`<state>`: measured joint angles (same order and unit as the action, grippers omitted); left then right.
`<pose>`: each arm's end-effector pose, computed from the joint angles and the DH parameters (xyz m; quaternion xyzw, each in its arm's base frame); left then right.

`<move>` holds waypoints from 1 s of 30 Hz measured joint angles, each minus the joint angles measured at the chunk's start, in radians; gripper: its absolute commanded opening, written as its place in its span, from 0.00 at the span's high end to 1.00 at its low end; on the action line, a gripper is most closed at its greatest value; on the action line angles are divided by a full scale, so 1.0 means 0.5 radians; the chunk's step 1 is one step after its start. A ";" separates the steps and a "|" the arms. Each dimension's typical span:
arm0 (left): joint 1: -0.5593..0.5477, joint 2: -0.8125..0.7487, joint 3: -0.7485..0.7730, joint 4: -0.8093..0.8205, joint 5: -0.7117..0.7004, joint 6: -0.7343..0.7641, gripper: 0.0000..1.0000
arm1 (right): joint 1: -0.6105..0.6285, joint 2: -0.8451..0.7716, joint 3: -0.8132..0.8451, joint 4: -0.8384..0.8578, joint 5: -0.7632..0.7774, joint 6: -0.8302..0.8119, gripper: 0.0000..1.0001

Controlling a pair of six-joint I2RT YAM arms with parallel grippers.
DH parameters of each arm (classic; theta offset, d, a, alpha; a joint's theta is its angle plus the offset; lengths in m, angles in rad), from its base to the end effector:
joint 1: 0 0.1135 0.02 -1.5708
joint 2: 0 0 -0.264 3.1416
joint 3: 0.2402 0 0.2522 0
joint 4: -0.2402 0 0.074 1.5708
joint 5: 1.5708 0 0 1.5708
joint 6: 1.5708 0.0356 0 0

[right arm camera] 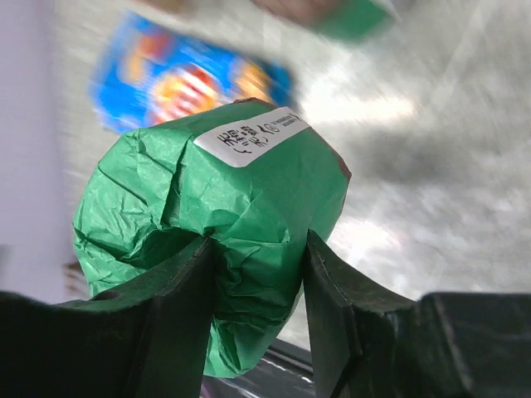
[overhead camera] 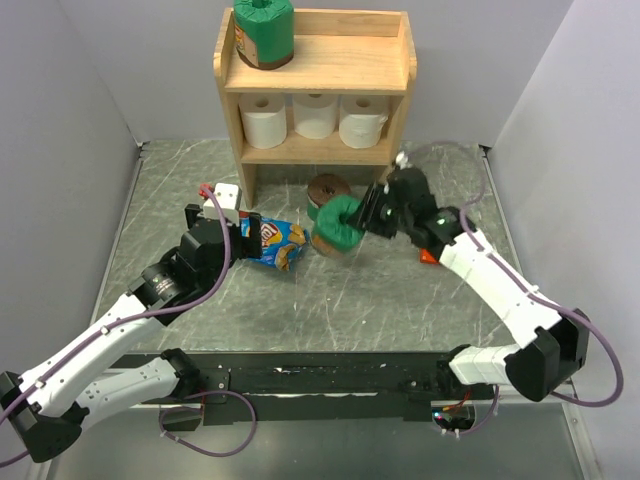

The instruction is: Place and organize the paper towels onto the shelf

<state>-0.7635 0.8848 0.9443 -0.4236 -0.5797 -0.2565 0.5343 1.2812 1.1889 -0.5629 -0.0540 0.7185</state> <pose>0.1513 -0.1178 0.3553 0.0409 0.8045 -0.0600 0.5894 0.2408 0.1447 0.3369 0.0706 0.8940 0.2786 0.3437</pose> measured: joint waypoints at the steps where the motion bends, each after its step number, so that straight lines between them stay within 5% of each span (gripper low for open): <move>1: 0.000 -0.001 -0.004 0.002 -0.008 0.000 0.04 | 0.000 -0.005 0.104 -0.026 0.001 -0.006 0.64; 15: 0.000 -0.010 -0.017 0.001 -0.024 -0.001 0.04 | -0.066 0.320 1.857 -0.163 0.140 -0.175 0.63; 30: 0.000 -0.013 -0.017 0.002 -0.023 -0.001 0.04 | -0.359 1.025 2.444 -0.023 0.127 -0.097 0.61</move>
<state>-0.7635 0.8783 0.9360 -0.4229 -0.5911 -0.2569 0.3546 1.7939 2.4111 -0.5743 0.0097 0.6701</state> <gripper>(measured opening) 0.966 0.471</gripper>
